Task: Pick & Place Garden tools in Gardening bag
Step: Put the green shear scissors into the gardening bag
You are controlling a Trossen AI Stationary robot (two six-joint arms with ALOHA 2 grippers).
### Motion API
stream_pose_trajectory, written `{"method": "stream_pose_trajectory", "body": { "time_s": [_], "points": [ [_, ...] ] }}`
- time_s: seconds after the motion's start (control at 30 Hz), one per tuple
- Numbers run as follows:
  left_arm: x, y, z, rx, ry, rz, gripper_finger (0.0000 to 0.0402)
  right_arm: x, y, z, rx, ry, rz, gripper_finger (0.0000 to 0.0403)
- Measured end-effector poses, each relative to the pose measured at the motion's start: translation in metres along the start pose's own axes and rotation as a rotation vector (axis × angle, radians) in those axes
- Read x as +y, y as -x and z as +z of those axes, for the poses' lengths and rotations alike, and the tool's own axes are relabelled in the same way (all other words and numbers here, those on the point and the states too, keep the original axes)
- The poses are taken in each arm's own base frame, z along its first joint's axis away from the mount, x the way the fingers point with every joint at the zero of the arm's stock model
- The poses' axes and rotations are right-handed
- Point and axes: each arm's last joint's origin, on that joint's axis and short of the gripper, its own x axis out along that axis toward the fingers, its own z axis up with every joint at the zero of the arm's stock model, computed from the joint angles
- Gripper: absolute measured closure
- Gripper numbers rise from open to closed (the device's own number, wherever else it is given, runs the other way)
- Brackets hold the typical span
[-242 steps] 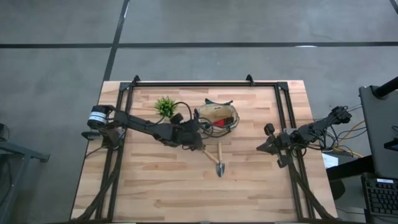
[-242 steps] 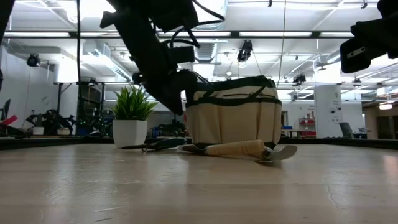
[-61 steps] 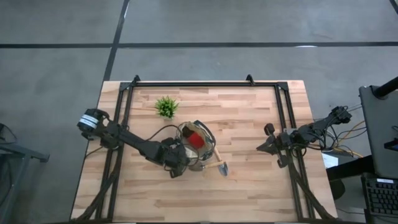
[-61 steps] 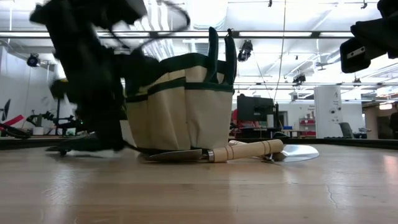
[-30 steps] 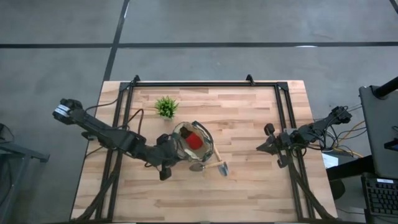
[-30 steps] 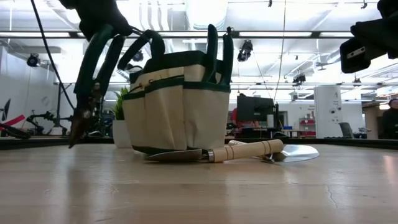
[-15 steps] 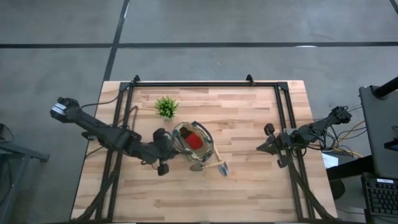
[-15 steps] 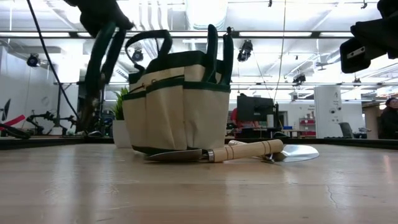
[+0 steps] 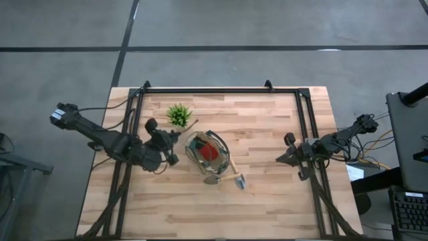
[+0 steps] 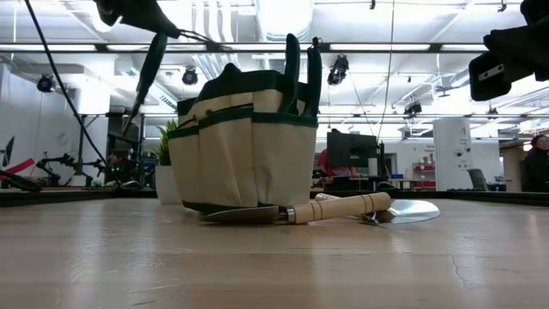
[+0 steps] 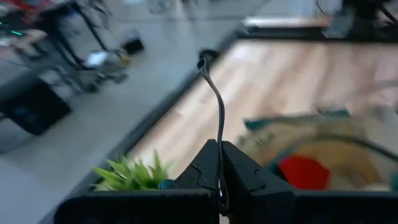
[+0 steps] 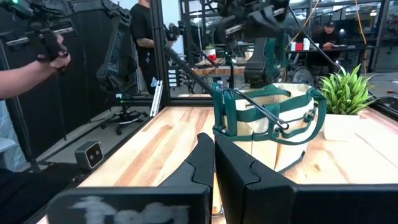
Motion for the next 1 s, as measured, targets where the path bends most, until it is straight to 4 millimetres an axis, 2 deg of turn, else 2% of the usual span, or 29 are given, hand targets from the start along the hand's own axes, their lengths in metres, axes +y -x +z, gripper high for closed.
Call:
{"method": "stream_pose_trajectory", "body": {
  "time_s": [0.27,0.47,0.77,1.0],
  "points": [
    [-0.006,-0.015,-0.007,-0.058,0.071,0.085,0.0395,0.000,0.000,0.000,0.000,0.000,0.000,0.0394],
    [-0.004,-0.024,-0.018,-0.134,0.176,0.223,0.0395,0.000,0.000,0.000,-0.001,0.000,0.000,0.0394],
    [-0.002,-0.042,-0.026,-0.197,0.247,0.259,0.0393,0.000,0.000,0.000,0.000,0.000,0.000,0.0394],
    [-0.002,-0.051,-0.030,-0.259,0.350,0.195,0.0395,0.000,0.000,0.000,0.000,0.000,0.000,0.0394]
  ]
}}
